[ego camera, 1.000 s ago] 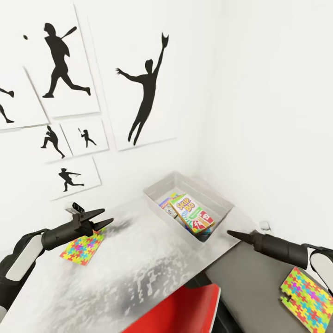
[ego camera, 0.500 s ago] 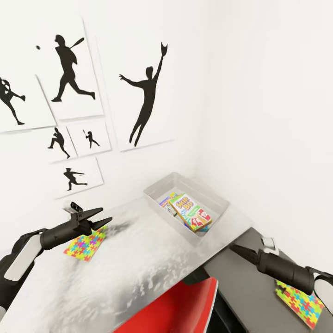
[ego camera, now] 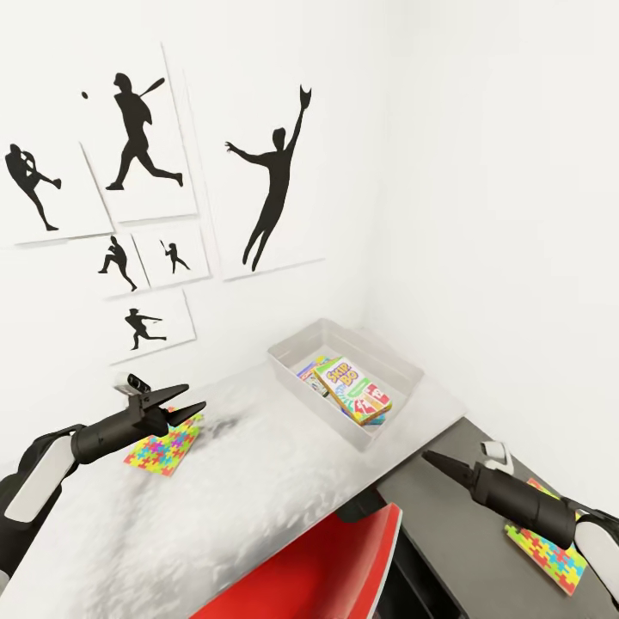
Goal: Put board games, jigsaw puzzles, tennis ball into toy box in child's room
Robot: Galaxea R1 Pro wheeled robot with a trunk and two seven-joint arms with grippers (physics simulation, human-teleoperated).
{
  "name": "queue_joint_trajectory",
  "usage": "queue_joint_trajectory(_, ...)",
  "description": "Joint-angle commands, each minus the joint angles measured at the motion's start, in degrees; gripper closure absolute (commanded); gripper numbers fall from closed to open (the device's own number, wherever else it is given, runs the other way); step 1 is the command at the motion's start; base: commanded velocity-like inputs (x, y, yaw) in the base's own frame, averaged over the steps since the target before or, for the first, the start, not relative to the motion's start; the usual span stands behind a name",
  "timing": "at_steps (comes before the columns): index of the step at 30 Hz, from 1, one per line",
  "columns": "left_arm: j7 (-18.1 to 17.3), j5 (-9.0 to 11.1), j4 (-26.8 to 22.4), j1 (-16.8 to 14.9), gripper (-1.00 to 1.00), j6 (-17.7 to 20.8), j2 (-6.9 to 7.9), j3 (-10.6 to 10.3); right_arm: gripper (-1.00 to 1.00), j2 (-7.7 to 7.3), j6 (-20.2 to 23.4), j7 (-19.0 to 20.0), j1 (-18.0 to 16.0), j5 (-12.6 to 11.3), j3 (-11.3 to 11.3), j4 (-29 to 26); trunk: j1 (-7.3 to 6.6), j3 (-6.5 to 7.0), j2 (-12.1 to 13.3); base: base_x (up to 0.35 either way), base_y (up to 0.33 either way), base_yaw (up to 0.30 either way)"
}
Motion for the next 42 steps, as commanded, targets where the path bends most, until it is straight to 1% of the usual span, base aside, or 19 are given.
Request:
queue_joint_trajectory(1, -0.1, 0.1, 0.0, -0.1, -1.00, 0.2, 0.03, 0.0, -1.00, 0.00, 0.4, 0.0, 0.0, -0.3, -0.1, 0.0, 0.03, -0.12, -0.1, -0.003, 0.000, 0.000)
queue_joint_trajectory(6, -0.1, 0.0, 0.0, -0.1, -1.00, 0.2, 0.03, 0.0, -1.00, 0.08, 0.3, -0.8, -0.1, 0.5, -0.1, 0.1, 0.03, -0.12, -0.1, -0.001, 0.002, 0.000)
queue_joint_trajectory(8, -0.1, 0.0, 0.0, -0.1, -1.00, 0.2, 0.03, 0.0, -1.00, 0.10, 0.3, -1.0, 0.0, 1.7, -0.1, 0.1, 0.03, -0.12, -0.1, -0.031, 0.053, 0.000)
queue_joint_trajectory(10, -0.1, 0.0, 0.0, -0.1, -1.00, 0.2, 0.03, 0.0, -1.00, 0.18, 0.2, -1.1, -0.1, 3.6, -0.1, 0.1, 0.03, -0.12, -0.1, -0.088, 0.143, 0.000)
queue_joint_trajectory(12, -0.1, 0.0, 0.0, -0.1, -1.00, 0.2, 0.03, 0.0, -1.00, 0.28, -0.2, -1.1, -0.1, 4.8, -0.1, 0.1, 0.03, -0.12, -0.1, -0.070, 0.111, 0.000)
queue_joint_trajectory(16, -0.1, 0.0, 0.0, -0.1, -1.00, 0.2, 0.03, 0.0, -1.00, 0.36, -2.4, -1.2, 0.0, 6.1, -0.1, 0.1, 0.03, -0.12, -0.1, -0.023, 0.037, 0.041)
queue_joint_trajectory(22, -0.1, 0.0, 0.0, -0.1, -1.00, 0.2, 0.03, 0.0, -1.00, 0.45, -3.2, -1.6, -0.1, 6.5, 0.1, 0.2, 0.03, -0.12, -0.1, -0.074, 0.006, 0.229)
queue_joint_trajectory(29, -0.1, 0.0, 0.0, -0.1, -1.00, 0.2, 0.03, 0.0, -1.00, 0.52, -3.3, -2.6, 0.0, 6.5, 0.2, 0.1, 0.03, -0.03, -0.1, -0.175, 0.044, 0.280)
queue_joint_trajectory(34, -0.1, 0.0, 0.0, -0.1, -1.00, 0.2, 0.03, 0.0, -1.00, 0.77, -3.3, -2.8, -0.1, 6.6, 0.1, 0.1, 0.03, 0.23, -0.1, -0.131, 0.013, 0.250)
queue_joint_trajectory(42, -0.1, 0.0, 0.0, -0.1, -1.00, 0.2, 0.03, 0.0, -1.00, 0.87, -3.4, -2.8, -0.1, 6.6, 0.0, 0.1, 0.03, 0.77, -0.1, -0.016, 0.001, 0.222)
